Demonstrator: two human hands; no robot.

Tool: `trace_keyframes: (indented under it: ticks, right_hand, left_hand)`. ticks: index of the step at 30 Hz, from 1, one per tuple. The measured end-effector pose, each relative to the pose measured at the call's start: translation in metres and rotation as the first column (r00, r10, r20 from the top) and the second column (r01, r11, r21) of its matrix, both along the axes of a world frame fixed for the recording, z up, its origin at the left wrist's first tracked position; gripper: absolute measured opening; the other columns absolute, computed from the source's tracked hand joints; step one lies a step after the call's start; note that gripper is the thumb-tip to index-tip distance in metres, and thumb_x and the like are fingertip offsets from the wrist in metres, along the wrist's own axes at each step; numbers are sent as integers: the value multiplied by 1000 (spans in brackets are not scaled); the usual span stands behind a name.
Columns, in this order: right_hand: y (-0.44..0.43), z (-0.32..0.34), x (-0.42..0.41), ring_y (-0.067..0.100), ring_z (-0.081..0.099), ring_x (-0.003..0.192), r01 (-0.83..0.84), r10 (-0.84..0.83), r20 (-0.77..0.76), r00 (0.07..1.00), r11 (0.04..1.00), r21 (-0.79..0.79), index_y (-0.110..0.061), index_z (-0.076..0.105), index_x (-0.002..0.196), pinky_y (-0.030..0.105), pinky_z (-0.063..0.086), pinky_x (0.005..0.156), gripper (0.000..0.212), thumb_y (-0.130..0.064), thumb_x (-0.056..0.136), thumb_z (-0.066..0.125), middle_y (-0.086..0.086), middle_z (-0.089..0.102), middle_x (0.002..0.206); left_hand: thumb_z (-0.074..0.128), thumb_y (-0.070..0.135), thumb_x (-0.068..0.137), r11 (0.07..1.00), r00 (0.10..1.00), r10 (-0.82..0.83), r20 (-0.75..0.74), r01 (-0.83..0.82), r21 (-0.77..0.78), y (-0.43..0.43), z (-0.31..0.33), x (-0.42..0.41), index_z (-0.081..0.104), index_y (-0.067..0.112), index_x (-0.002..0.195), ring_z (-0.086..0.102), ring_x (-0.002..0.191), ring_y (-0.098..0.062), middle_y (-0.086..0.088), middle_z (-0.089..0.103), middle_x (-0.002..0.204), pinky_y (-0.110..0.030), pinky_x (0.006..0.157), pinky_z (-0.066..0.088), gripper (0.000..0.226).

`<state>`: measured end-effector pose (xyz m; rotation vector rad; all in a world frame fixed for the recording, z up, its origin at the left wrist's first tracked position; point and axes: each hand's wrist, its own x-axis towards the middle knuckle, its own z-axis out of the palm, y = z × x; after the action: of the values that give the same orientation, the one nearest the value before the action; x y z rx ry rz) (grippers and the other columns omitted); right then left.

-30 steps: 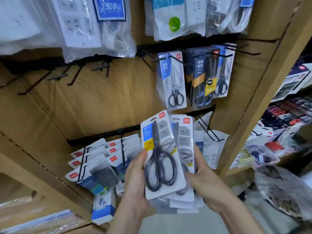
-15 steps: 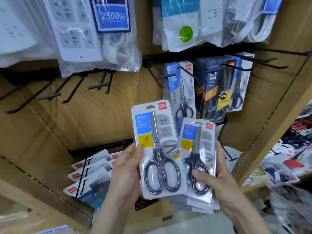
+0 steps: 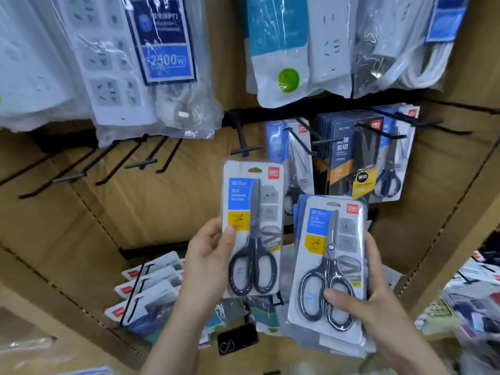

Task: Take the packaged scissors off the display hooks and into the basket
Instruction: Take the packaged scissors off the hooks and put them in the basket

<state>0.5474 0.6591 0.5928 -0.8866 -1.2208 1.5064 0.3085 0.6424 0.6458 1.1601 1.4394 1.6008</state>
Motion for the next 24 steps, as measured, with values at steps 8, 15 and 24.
trace_keyframes:
  ticks: [8,15,24]
  right_hand:
    - [3,6,2,21,68,111,-42,42,-16,999,998,51,-73,34,126,32,60,81,117,-39,37,100,-7,68,127]
    - [1,7,2,26,66,116,-43,44,-19,999,997,62,-67,32,134,47,56,93,116,-34,45,98,-2,64,132]
    - [-6,5,-11,21,66,116,-63,65,-31,997,996,62,-64,22,141,37,58,89,119,-18,54,88,-8,64,132]
  left_hand:
    - [49,25,99,989,996,80,-44,-74,128,6,-3,16,63,14,107,69,98,-17,-1,74,101,-35,86,55,19]
    - [49,27,99,988,994,101,-34,-96,119,6,-10,11,63,17,109,70,102,-21,-1,74,103,-39,89,55,20]
    - [52,18,101,954,849,290,-442,-221,202,39,-11,-6,39,52,139,62,86,-20,10,64,112,-39,80,55,52]
